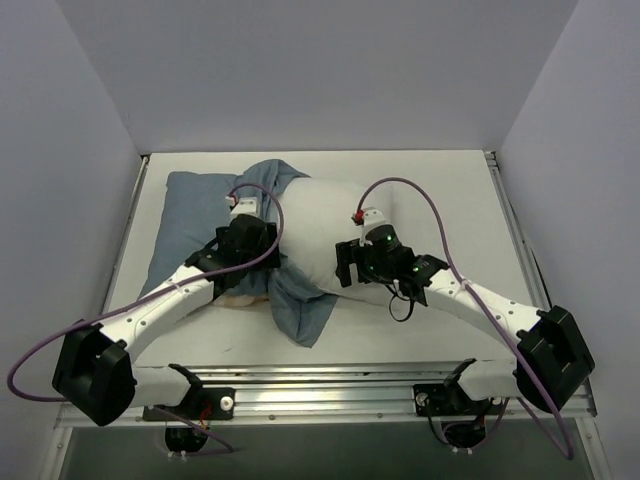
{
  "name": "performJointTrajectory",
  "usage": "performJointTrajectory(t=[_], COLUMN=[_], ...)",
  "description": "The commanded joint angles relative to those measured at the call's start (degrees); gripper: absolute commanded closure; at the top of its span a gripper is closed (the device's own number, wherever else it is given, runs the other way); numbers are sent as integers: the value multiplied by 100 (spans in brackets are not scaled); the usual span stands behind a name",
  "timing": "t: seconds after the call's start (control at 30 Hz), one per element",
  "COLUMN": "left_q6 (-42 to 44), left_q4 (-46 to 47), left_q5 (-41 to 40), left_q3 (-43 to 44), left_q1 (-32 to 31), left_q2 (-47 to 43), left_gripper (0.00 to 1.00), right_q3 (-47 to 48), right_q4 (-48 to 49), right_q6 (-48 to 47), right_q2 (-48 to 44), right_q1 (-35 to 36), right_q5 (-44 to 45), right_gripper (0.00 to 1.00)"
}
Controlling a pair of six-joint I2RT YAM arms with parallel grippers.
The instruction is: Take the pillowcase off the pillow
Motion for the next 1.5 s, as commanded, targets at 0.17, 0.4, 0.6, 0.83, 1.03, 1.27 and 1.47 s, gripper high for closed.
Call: performJointTrajectory(t=[0.17, 0.4, 0.6, 0.83, 1.03, 1.27, 1.47], left_q6=[710, 702, 255, -1, -159, -282, -257], left_q4=[1793, 1294, 29, -843, -826, -580, 8], left_q5=[524, 40, -179, -224, -84, 303, 558], left_q3=[659, 80, -71, -219, -475, -659, -703], left_q1=[128, 198, 277, 488, 594, 602, 594], left_q2=[414, -876, -1818, -2337, -2478, -2241, -1978], left_gripper=[7, 4, 3, 3, 4, 3, 2], right_q3=[-93, 600, 1601, 2087, 2070, 2113, 2131], right_q4=[-90, -723, -1083, -769, -276, 76, 50], right_q6=[537, -367, -1124, -1915, -2275, -2285, -2127], right_q2=[-587, -378, 377, 1327, 2206, 2875, 2604], right_q1=[790, 1756, 2354, 2434, 2189, 1688, 1538], right_q5=[-180, 1672, 3202, 3468, 3099, 2705, 2422], right_gripper=[15, 11, 0, 0, 0, 60, 100])
